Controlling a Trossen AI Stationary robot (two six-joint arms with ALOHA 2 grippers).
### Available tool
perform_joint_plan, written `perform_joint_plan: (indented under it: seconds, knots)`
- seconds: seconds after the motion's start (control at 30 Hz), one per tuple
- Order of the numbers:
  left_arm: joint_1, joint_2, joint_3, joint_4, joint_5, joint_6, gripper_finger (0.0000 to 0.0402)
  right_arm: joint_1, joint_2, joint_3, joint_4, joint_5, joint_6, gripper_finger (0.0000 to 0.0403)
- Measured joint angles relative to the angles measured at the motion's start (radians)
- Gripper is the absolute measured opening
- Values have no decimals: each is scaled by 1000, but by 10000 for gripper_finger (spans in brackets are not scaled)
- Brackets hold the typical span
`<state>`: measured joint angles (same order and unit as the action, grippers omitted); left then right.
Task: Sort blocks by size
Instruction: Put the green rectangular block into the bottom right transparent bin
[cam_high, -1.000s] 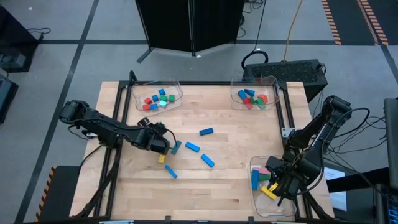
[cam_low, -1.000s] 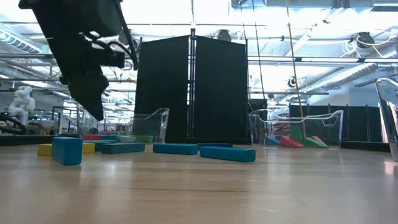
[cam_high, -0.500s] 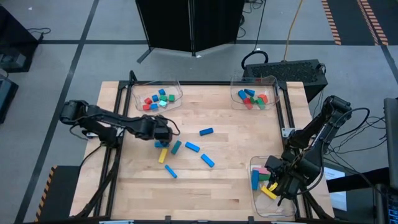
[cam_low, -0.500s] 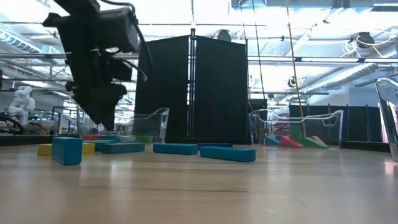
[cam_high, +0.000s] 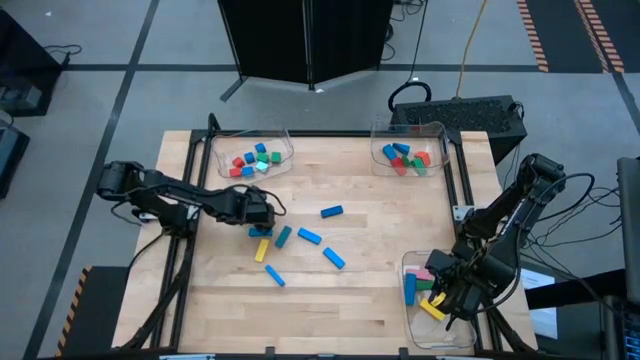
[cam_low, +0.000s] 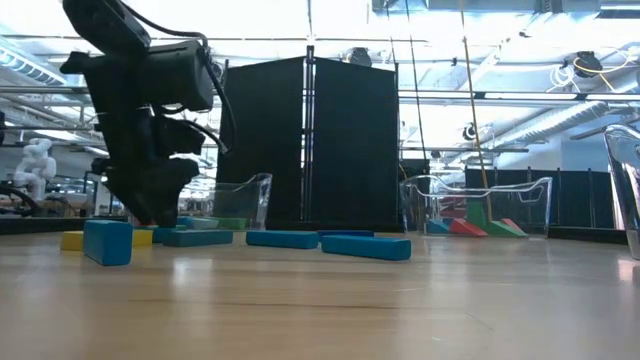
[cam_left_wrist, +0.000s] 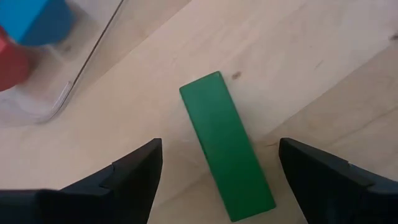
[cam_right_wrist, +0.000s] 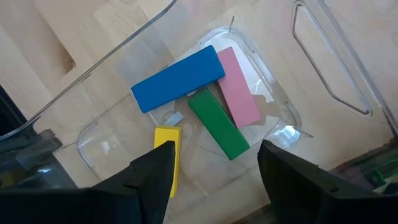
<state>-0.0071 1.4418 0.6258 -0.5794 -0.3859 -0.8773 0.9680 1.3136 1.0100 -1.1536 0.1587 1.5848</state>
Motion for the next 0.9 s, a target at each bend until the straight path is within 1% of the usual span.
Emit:
perform_joint_plan:
  seconds: [0.1,0.33,0.47,0.57,0.67,0.8,0.9]
  knots:
    - [0,0,0,-2,2,7,302,0,0,0,0,2,0,222]
    - [0,0,0,-1,4,-5,235,0,0,0,-2,31,0,222]
    - [0,19,0,10,-1,-6,206,0,0,0,-1,53,0,222]
    - [-1,54,3,31,-8,-6,193,0,0,0,-1,71,-2,222]
    - [-2,86,5,45,-14,15,190,0,0,0,0,85,-20,222]
    - [-2,90,9,53,-19,55,184,0,-1,0,3,86,-31,222]
    - [-9,73,18,51,-26,97,158,0,-13,2,7,119,-43,222]
